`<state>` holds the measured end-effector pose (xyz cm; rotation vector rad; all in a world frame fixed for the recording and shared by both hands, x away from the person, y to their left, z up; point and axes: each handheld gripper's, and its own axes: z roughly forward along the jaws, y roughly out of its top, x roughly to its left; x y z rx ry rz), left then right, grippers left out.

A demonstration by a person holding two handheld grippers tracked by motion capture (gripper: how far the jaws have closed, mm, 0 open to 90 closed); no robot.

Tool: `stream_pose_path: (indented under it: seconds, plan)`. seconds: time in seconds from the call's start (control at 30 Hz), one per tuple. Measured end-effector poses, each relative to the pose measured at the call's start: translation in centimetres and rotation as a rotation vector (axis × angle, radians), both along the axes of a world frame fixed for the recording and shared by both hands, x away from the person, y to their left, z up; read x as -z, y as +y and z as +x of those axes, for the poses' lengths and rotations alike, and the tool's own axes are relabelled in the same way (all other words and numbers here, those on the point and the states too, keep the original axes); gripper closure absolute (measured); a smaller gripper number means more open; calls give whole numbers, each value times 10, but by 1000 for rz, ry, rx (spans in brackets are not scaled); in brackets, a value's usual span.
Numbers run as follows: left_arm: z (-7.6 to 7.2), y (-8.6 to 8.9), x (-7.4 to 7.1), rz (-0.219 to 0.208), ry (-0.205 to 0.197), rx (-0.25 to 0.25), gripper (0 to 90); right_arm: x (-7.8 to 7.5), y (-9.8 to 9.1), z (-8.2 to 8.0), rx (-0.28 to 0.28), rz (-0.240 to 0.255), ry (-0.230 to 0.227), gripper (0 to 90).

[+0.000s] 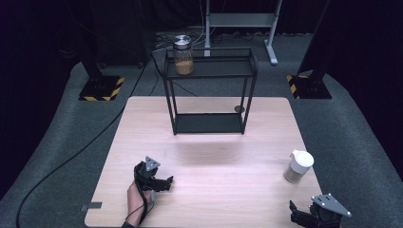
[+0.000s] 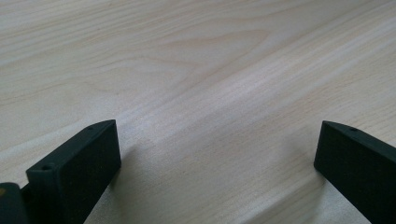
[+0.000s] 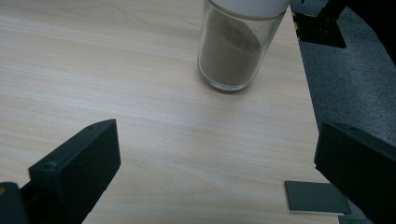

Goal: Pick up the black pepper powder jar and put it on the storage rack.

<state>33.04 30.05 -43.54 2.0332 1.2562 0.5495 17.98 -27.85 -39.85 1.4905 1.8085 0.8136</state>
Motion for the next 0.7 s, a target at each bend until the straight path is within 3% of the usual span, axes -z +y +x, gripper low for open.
stream_pose_path:
  seconds: [0.23, 0.43, 0.6, 0.7]
  plan:
    - [0, 0, 0, 2, 1, 0, 1, 6, 0, 2, 11, 13, -9, 0]
    - [0, 0, 0, 3, 0, -1, 1, 13, 2, 6, 30, 9, -55, 0]
    - [0, 0, 0, 3, 0, -2, 1, 22, -7, 22, 23, 70, -113, 0]
    - [0, -1, 0, 3, 0, -2, 1, 24, -7, 32, 21, 70, -116, 0]
